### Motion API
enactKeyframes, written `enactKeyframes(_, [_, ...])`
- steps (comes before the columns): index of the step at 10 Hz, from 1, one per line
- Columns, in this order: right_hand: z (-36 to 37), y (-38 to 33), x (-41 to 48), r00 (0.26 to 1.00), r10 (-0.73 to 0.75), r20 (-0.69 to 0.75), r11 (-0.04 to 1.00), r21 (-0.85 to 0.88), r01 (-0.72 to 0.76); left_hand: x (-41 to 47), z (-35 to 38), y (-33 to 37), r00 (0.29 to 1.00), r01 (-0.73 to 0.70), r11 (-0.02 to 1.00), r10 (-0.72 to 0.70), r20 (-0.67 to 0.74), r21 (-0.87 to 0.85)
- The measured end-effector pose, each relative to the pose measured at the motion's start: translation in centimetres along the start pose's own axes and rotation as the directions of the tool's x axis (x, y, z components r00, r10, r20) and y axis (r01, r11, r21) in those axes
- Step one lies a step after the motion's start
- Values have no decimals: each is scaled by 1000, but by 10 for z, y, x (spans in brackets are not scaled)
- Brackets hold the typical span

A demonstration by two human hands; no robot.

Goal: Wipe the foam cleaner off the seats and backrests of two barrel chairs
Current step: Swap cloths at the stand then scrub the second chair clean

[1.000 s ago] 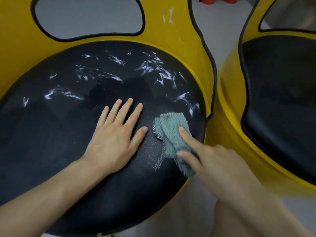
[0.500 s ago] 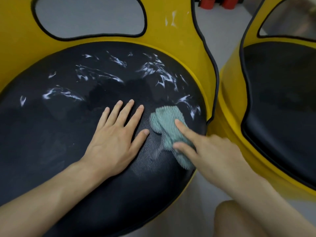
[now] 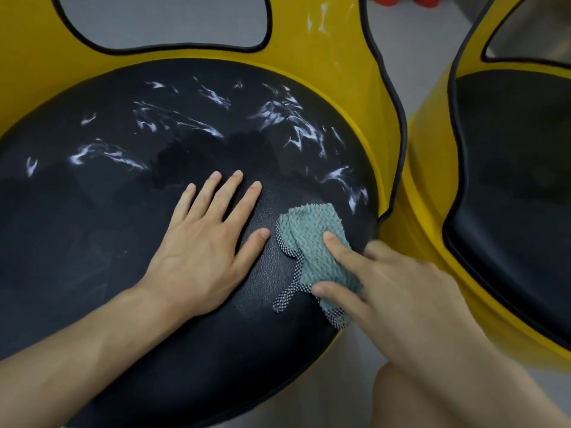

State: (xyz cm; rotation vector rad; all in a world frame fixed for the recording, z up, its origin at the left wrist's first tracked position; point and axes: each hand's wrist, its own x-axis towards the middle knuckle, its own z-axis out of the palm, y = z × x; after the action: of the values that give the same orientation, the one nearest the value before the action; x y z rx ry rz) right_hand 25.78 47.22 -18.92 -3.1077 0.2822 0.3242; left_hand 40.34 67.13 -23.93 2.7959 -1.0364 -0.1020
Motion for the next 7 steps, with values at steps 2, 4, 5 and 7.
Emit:
enactKeyframes(2, [14,-2,-11,992,42,118,986,154,-60,0,0,1,1000,4,1000,-4,4,3])
enactKeyframes(4, [12,-4,-14,978,37,205,983,167,-73,0,-1,1,1000,8,1000,-8,6,5])
enactKeyframes(5, [8,-4,2,990,32,137,988,145,-52,0,-1,1,1000,4,1000,-4,5,3])
enactKeyframes(7, [37,-8,-32,998,47,-47,980,196,-37,-1,-1,1,1000,12,1000,-12,12,6])
